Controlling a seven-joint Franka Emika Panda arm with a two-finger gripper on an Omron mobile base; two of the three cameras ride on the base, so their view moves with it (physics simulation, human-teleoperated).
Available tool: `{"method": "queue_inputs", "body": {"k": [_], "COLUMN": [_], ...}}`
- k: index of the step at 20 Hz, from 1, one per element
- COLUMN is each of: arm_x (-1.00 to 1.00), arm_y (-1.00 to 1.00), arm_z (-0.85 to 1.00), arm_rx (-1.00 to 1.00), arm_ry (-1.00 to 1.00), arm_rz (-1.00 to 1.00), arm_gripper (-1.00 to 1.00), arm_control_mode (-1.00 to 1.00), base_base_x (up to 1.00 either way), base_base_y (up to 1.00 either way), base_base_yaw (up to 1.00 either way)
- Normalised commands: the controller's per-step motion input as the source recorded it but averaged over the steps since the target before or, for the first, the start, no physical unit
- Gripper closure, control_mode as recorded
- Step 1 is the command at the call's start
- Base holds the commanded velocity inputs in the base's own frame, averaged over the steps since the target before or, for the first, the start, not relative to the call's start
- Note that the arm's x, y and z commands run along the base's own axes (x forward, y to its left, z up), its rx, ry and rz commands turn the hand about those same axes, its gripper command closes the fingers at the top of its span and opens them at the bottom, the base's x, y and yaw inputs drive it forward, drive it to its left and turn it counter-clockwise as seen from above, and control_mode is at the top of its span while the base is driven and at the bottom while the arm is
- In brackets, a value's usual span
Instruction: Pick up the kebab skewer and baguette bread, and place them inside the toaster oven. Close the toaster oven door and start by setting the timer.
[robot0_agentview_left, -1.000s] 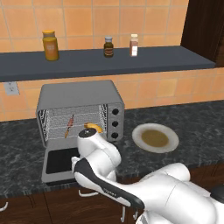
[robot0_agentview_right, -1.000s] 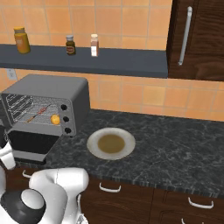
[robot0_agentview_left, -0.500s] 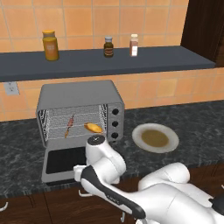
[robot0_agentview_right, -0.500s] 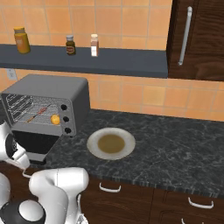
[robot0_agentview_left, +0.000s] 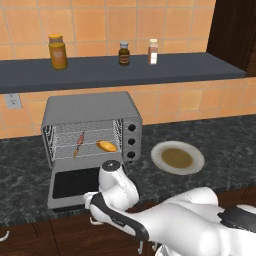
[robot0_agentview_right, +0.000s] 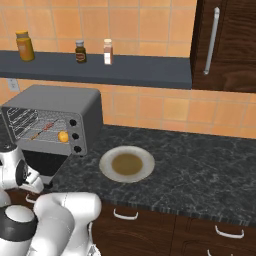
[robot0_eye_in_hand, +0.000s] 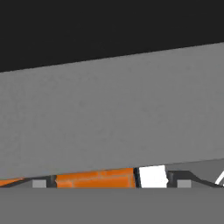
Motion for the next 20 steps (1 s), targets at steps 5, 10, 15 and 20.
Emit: {"method": "queue_inputs", "body": {"k": [5, 10, 15, 20], "arm_x": [0.03, 0.19, 0.28, 0.38], "arm_y": [0.30, 0.20, 0.00, -0.03], "arm_z": [-0.25, -0.24, -0.13, 0.03], "arm_rx": [0.00, 0.00, 0.00, 0.00], "arm_ry": [0.00, -0.02, -0.06, -0.13], "arm_rz": [0.11, 0.09, 0.03, 0.00], "arm_gripper": [-1.00, -1.00, -1.00, -1.00], "arm_control_mode": [-1.00, -1.00, -1.00, -1.00], "base_base_x": [0.00, 0.00, 0.00, 0.00], "base_base_y": [0.00, 0.00, 0.00, 0.00], "base_base_yaw": [0.00, 0.00, 0.00, 0.00]}}
